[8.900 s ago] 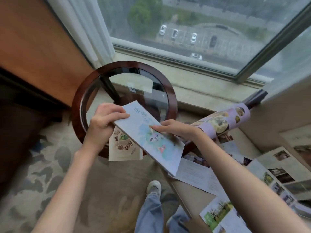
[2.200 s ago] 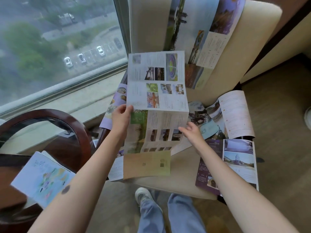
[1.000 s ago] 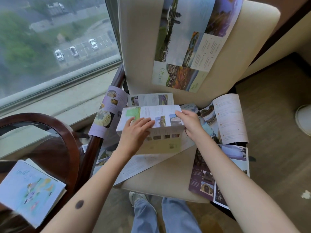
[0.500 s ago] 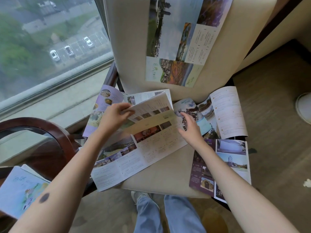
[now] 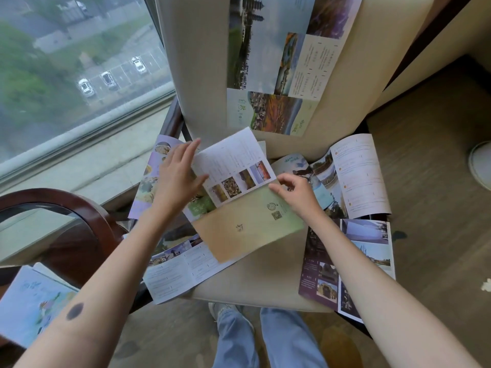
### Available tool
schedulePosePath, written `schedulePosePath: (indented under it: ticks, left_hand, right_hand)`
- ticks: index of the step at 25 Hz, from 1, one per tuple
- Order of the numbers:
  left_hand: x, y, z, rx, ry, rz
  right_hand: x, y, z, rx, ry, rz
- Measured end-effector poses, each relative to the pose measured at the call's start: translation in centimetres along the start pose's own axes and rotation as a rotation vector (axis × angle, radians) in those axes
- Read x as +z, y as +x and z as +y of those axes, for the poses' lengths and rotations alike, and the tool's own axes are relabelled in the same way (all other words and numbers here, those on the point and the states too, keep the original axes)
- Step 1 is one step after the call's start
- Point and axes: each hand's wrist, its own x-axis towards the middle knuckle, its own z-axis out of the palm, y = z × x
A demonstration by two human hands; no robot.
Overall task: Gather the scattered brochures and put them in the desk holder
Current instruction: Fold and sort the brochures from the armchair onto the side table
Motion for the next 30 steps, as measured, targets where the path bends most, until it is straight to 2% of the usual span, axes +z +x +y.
schedulePosePath:
  ticks: [2, 4, 7, 11, 13, 16, 18, 22, 27, 30]
  left_hand:
    - [0.8, -0.3, 1.5, 0.13, 0.046, -0.001]
    - [2.2, -1.2, 2.9, 0.213, 0.01, -0.136]
    - [4.1, -2.6, 4.0, 0.181, -0.032, -0.285]
    - [4.4, -2.7, 4.0, 0.169, -0.071, -0.246]
    - [4.2, -2.6, 3.5, 0.047, -0.071, -0.13]
    - [3.9, -3.2, 1.8, -0.332, -0.118, 0.094]
    - [3.7, -4.1, 0.7, -0.521, -0.302, 0.113]
    - [3.4, -5.5, -0.1, -0.779, -0.79, 0.035]
    - [2.3, -5.0, -1.2, -0.703, -1.071, 0.208]
    - [1.2, -4.7, -0.7, -0.612, -1.156, 0.256]
  right_hand:
    - [-0.4, -0.2, -0.8, -0.009, 0.115, -0.018]
    - [-0.6, -0.1, -1.9, -0.012, 0.26, -0.047]
    - [-0.8, 0.0, -3.0, 0.027, 0.371, -0.066]
    - [-1.2, -0.1, -3.3, 0.1, 0.489, -0.078]
    - [-1.5, -0.2, -3.1, 0.128, 0.506, -0.036]
    - [-1.9, -0.4, -2.8, 0.158, 0.53, 0.051]
    - [-2.0, -0.4, -2.8, 0.163, 0.567, 0.103]
    - [-1.5, 0.1, -3.2, 0.141, 0.569, 0.159]
    - [-1.2, 0.6, -3.4, 0.126, 0.59, 0.207]
    - [-1.3, 0.5, -3.4, 0.102, 0.573, 0.252]
